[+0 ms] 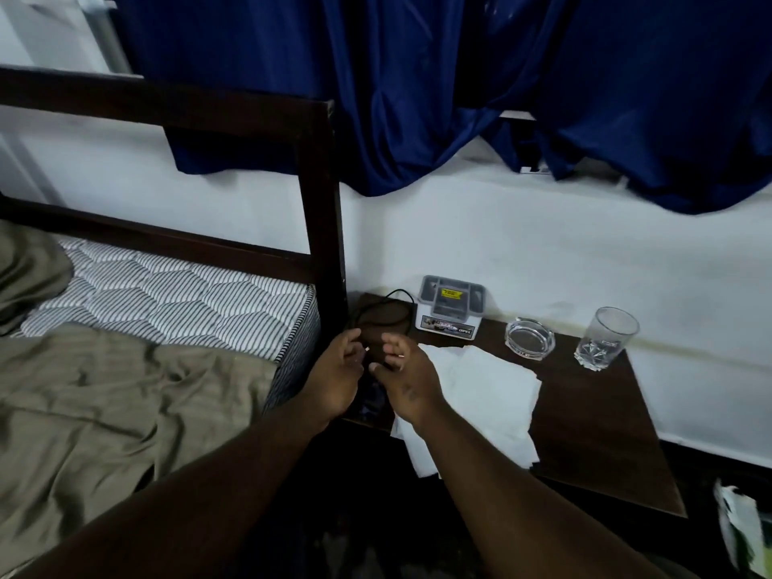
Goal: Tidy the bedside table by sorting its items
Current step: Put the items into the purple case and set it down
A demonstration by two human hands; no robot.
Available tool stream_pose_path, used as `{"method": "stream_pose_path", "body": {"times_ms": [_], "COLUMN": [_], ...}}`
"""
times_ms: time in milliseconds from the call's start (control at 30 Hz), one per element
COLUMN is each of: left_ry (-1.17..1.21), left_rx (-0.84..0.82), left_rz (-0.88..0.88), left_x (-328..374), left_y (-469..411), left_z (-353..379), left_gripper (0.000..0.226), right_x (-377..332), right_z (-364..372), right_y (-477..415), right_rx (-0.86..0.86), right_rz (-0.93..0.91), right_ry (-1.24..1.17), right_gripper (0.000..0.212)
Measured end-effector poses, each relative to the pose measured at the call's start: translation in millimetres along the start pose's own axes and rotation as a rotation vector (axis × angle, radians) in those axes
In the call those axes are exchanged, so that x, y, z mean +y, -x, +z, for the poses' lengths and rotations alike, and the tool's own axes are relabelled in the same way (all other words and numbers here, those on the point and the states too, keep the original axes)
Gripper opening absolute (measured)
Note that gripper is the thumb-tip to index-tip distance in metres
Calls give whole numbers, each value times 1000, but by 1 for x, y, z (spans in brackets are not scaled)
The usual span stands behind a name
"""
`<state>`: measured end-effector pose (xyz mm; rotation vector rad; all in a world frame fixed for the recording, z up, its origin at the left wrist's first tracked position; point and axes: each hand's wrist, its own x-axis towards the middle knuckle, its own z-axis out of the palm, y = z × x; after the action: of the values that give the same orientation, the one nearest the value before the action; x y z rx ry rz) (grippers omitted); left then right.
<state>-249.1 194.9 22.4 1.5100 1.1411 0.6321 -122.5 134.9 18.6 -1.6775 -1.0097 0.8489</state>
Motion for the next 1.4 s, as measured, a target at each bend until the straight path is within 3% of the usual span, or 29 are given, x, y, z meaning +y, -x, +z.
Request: {"method": "stream_pose_path", "body": {"times_ms": [233, 333, 600, 867, 1067, 1167, 1267, 1333, 1400], "left_ry": [-316, -433, -558, -667, -573, -523, -399, -333, -294], "left_rx": [120, 141, 133, 157, 264, 293, 253, 218, 167], "left_rz": [231, 202, 98, -35, 33, 126, 205, 294, 367], "left_x": [-43, -51, -48, -68, -60, -49, -29, -14, 4], "left_y": [-6, -6, -13, -35, -30, -22, -9, 2, 13], "left_z": [-16, -16, -5, -3, -6, -10, -14, -13, -10], "left_gripper": [25, 57, 54, 61, 70, 75, 63, 48, 42], "right_x": [11, 15, 19, 20, 15, 5, 0, -2, -6], "right_z": [39, 50, 63, 64, 55, 44, 32, 19, 1], "right_y": [-9, -13, -20, -21, -21, -20, -18, -14, -7], "right_rx": [-55, -35, 6, -6, -19, 34, 134, 161, 79], "right_rz": [51, 55, 52, 36, 73, 72, 115, 210, 286], "right_ry": [69, 120, 131, 112, 120, 55, -33, -231, -498], "right_gripper": [46, 50, 32, 33, 36, 31, 14, 15, 27]}}
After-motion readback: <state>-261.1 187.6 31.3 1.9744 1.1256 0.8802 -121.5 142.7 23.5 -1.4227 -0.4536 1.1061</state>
